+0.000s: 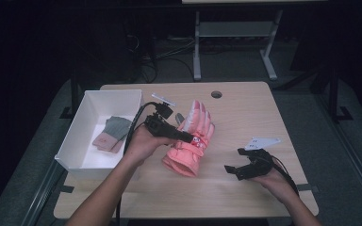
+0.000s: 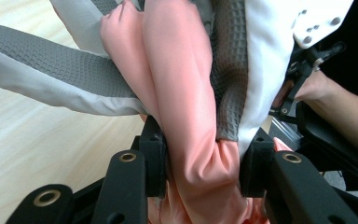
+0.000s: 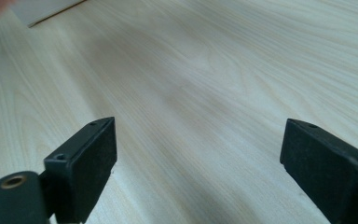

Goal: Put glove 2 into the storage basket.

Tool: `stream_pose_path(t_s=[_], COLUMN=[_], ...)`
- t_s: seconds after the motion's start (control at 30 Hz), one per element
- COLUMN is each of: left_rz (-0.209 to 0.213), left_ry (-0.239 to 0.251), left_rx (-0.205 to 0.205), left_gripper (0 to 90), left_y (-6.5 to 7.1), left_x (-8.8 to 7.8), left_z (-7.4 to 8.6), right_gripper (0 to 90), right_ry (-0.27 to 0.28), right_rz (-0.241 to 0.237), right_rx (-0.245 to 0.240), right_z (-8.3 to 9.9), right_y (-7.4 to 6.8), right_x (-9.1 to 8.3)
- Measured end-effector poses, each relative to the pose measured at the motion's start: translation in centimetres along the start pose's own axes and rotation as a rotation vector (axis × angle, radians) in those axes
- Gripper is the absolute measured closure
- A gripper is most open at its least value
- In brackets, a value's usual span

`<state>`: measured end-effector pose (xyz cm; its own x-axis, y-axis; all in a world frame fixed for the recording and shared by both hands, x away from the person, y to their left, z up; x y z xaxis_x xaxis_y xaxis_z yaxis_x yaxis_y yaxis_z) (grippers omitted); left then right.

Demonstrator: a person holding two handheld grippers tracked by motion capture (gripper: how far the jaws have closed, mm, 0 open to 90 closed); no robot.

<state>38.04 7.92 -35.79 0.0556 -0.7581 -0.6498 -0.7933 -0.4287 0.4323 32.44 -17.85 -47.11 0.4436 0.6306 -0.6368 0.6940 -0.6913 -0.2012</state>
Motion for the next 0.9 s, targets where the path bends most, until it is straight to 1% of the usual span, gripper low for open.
stream_pose_path(t_s=[0.03,0.2,0.3,0.43,0.63,0.83,0.9], left_rz=[-0.007,-0.039,-0.055,-0.081,-0.121,-0.159,-0.179], left_ry=[0.000,0.012,0.029,0.063,0.093,0.138,0.155], left_rx=[-0.001,-0.007,-0.010,-0.026,-0.037,-0.066,-0.076], left_gripper=[61.0,61.0,61.0,61.0,60.8,60.8,60.8], left_y=[-0.1,-0.6,-1.0,-1.7,-2.7,-3.8,-4.2], left_x=[-0.4,-2.7,-4.3,-6.6,-10.1,-13.6,-14.7], left_z=[-0.1,-0.7,-1.1,-1.5,-1.4,-0.7,-0.5], right_gripper=[10.3,9.7,9.7,9.7,9.7,9.7,9.7], right_ry=[0.002,0.005,0.003,-0.003,-0.005,-0.012,-0.012], right_rz=[-0.001,0.009,0.009,0.008,0.007,0.009,0.009], right_rx=[0.009,0.004,-0.001,0.003,0.006,0.005,0.007], right_z=[0.0,0.0,0.0,0.0,0.1,0.2,0.2], right_y=[0.0,0.1,0.1,0.0,0.2,0.2,0.2], right_x=[0.0,0.0,0.1,0.2,0.3,0.3,0.3])
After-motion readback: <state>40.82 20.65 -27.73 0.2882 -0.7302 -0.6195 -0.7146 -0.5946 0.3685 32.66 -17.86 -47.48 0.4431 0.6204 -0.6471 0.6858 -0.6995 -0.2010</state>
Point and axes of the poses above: each handheld gripper's, and its own axes: x roughly forward along the jaws, z roughly out of its underside, y roughly to its right, the point moved 5 cm from there along x, roughly forward along the jaws, and after that the axes turned 4 degrees about x, right-handed, at the moved point
